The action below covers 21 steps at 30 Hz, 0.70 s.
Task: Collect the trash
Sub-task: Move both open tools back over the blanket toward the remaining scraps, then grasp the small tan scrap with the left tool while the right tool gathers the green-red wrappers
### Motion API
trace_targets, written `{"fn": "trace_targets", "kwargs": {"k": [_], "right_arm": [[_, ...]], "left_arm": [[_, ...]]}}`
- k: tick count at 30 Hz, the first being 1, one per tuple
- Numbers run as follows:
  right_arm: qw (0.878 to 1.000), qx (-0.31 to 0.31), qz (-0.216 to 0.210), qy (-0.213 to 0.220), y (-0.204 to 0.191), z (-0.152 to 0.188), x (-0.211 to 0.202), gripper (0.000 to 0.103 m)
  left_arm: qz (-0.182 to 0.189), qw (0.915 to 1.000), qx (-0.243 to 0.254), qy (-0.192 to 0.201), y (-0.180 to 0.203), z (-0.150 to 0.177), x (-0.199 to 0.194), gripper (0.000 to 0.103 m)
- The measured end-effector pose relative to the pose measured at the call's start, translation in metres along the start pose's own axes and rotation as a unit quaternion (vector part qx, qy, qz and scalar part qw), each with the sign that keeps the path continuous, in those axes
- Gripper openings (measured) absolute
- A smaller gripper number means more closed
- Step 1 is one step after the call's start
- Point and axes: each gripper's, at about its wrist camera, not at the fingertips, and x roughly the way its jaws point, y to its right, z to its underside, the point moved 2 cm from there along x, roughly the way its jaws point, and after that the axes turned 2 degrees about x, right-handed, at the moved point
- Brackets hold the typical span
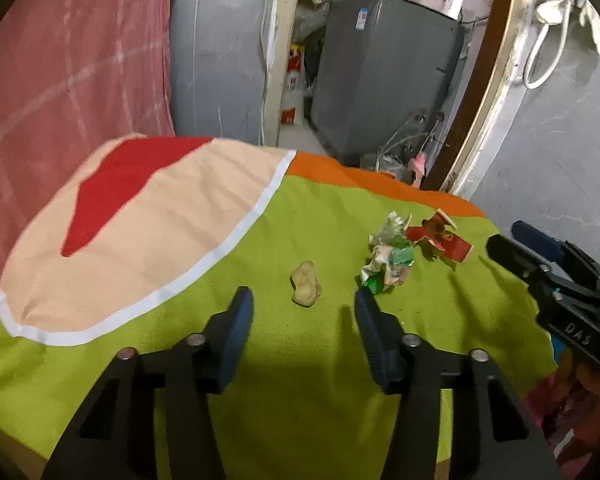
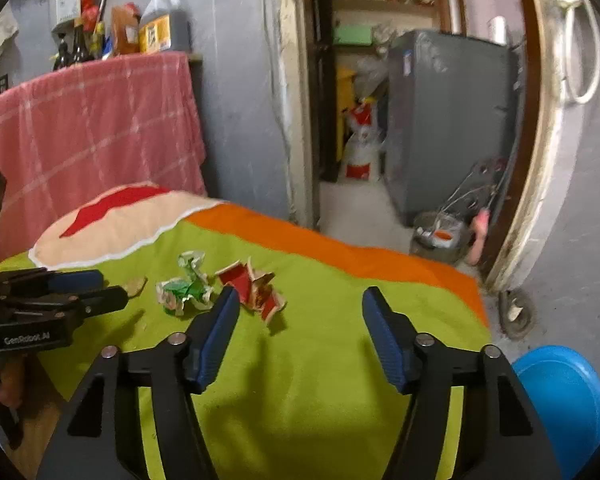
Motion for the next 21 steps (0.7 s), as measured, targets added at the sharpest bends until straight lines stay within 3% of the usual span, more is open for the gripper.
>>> {"fn": "trace_targets", "kwargs": {"k": [8,13,21], "right_arm": [[0.997,-0.015,-0.038,-0.061,-0.010,-0.008,0.043,0.049],[0.995,-0.018,-0.053,-0.088,-0.015,-0.008,0.061,0.021],[0.991,-0.019,-0.103,-0.085,-0.021,-0.006,0.057,0.010]], "left_arm": [[0.014,0.9996,-0.010,-0.021,-0.002,-0.008,0.008,0.025],[0.028,0.9990,-0.017,-0.030,-0.003,-0.016,0.014,0.009],[0.066,0.9968,-0.021,-0.041,0.002,-0.027,0.023,0.008]]}}
